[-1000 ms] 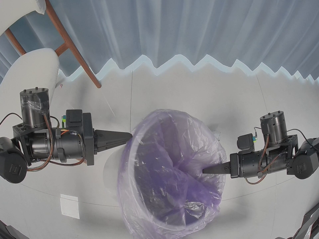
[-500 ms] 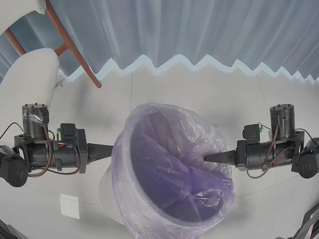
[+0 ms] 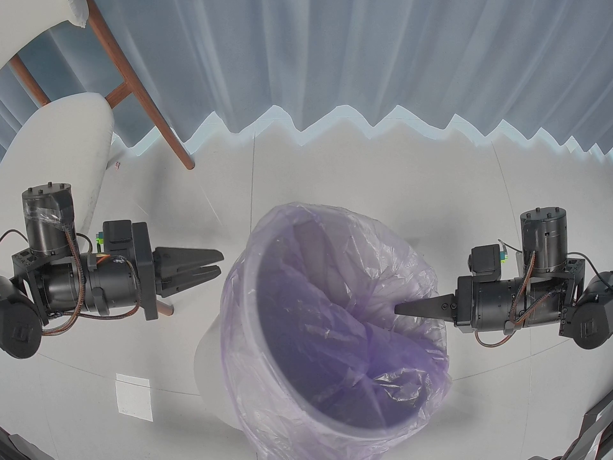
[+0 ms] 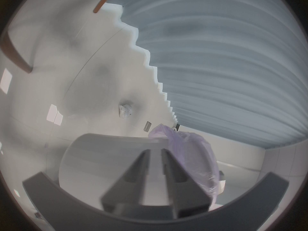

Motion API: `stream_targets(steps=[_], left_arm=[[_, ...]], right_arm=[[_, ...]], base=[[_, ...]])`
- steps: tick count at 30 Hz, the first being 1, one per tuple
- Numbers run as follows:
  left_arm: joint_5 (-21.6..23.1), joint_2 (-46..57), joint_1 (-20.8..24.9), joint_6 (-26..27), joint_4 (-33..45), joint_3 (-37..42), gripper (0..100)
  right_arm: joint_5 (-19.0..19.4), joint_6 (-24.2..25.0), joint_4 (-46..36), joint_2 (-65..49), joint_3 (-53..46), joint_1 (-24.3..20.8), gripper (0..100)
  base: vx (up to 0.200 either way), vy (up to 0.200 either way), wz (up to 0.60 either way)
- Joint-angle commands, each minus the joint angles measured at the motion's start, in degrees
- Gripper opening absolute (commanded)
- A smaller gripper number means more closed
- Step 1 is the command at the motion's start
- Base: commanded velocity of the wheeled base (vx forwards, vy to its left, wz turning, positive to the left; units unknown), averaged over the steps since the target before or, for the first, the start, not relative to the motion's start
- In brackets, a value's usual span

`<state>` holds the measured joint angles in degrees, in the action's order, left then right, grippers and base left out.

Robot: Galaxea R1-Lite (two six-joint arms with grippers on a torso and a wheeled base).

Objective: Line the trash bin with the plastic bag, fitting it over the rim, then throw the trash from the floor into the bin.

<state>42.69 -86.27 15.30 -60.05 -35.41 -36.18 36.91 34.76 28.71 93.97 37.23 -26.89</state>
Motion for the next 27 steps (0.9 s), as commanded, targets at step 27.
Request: stream_targets(steps=[27], left_arm=[[0.4,-6.3,6.6,-10.3,-7.3,-9.4,100]], right_arm=[[-0.1,-0.2,2.5,1.6,-1.5,0.2,0]], base=[[0.0,0.0,0.0]])
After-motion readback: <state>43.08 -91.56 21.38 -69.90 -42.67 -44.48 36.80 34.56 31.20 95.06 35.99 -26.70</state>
